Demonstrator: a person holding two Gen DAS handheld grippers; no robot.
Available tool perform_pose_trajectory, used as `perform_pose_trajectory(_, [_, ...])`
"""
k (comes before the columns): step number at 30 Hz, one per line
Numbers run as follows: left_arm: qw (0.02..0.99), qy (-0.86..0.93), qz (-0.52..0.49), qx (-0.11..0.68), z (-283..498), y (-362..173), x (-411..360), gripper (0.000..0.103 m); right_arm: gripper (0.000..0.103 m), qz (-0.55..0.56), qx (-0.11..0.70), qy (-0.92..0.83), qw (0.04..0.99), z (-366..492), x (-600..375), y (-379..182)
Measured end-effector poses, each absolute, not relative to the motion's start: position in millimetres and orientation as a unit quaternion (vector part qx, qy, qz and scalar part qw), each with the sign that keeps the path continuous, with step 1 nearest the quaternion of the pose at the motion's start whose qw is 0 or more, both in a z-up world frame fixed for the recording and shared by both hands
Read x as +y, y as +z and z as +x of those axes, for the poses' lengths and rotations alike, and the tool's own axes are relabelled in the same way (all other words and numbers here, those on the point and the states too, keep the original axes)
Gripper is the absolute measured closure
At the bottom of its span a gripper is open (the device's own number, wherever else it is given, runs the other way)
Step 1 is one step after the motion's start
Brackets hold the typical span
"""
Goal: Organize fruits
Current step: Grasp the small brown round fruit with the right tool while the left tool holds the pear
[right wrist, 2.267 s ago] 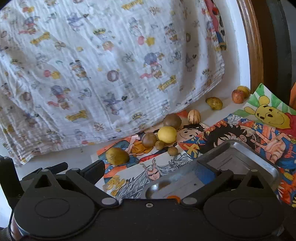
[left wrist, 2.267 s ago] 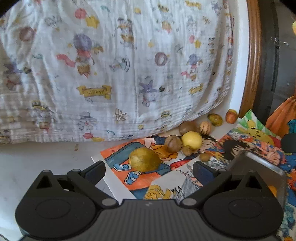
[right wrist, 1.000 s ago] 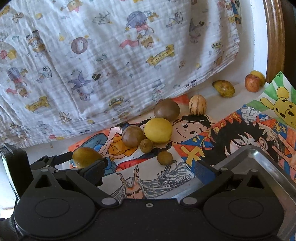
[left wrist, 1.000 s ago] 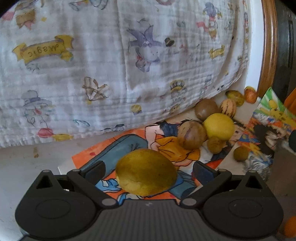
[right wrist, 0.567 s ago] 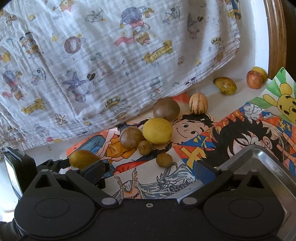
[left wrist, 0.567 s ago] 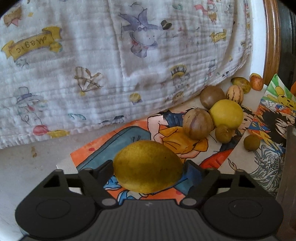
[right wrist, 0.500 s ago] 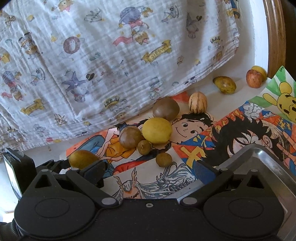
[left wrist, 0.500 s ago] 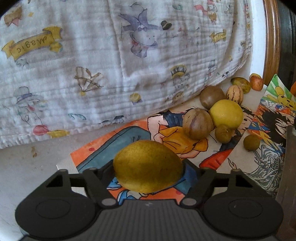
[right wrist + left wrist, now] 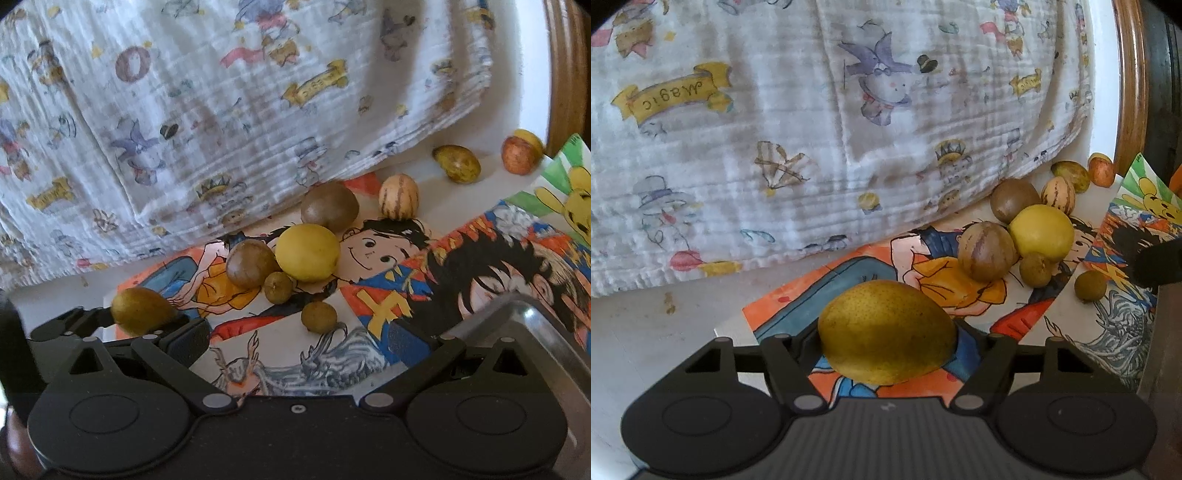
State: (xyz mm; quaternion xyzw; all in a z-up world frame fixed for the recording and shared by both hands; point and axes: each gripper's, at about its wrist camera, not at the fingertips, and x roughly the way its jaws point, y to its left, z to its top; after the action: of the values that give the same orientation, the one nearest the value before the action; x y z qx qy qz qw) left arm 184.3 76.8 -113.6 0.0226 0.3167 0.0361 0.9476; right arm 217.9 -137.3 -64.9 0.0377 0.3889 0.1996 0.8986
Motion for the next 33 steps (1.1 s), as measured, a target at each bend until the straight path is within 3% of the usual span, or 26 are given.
perform_pose_trajectory(11, [0.947,0.033,0.017,0.318,180,-114,79,0.028,0.025,-0.026,0.409,0.213,0.887,253,-118,-94])
perform_pose_trajectory(13, [0.948,0.032,0.018,0.317,180,-114,79,0.028,0.04,-0.025,0.417,0.218,0.882,258,-117,-100])
perform_pose_trajectory(16, [0.947,0.033,0.019,0.318,180,-115,79,0.028,0.053,-0.024,0.425,0.223,0.877,261,-116,-104])
perform_pose_trajectory(20, [0.947,0.035,0.019,0.318,181,-114,80,0.028,0.056,-0.025,0.421,0.222,0.879,263,-115,-106])
perform_pose_trajectory(23, [0.947,0.036,0.019,0.318,180,-114,79,0.028,0.072,-0.029,0.42,0.219,0.88,262,-115,-106])
perform_pose_trajectory(33, [0.948,0.039,0.019,0.314,176,-111,79,0.028,0.073,-0.029,0.407,0.23,0.883,249,-115,-96])
